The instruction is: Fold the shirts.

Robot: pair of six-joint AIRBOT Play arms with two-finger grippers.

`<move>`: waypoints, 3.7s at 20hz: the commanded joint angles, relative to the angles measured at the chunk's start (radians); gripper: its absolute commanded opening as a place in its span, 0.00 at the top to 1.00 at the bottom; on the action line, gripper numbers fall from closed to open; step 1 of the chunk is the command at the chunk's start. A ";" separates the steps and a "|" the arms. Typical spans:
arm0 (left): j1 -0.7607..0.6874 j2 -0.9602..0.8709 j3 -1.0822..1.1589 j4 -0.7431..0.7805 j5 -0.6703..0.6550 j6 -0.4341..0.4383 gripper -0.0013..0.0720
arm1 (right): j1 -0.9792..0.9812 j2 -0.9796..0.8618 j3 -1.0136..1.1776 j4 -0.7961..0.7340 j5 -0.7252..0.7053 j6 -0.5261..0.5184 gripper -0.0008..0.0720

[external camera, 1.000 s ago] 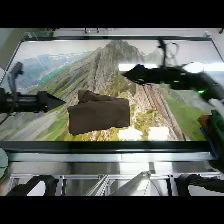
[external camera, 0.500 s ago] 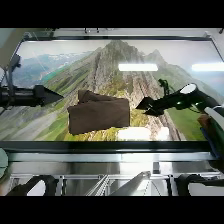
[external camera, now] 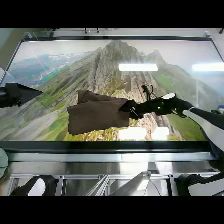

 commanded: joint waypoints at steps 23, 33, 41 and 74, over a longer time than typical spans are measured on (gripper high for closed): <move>0.014 -0.283 0.001 -0.010 -0.023 0.034 0.95 | -1.233 1.154 0.029 -1.212 0.436 0.759 0.96; -0.178 -0.377 0.002 -0.008 0.024 0.035 0.95 | -1.110 0.770 0.020 -1.687 0.461 0.799 0.96; -0.208 -0.377 0.002 -0.008 0.003 0.035 0.95 | -1.109 0.786 0.026 -1.666 0.602 0.799 0.02; -0.418 -0.739 0.527 -0.006 -0.083 -0.092 0.95 | -0.049 0.107 0.572 -0.500 0.044 0.532 0.96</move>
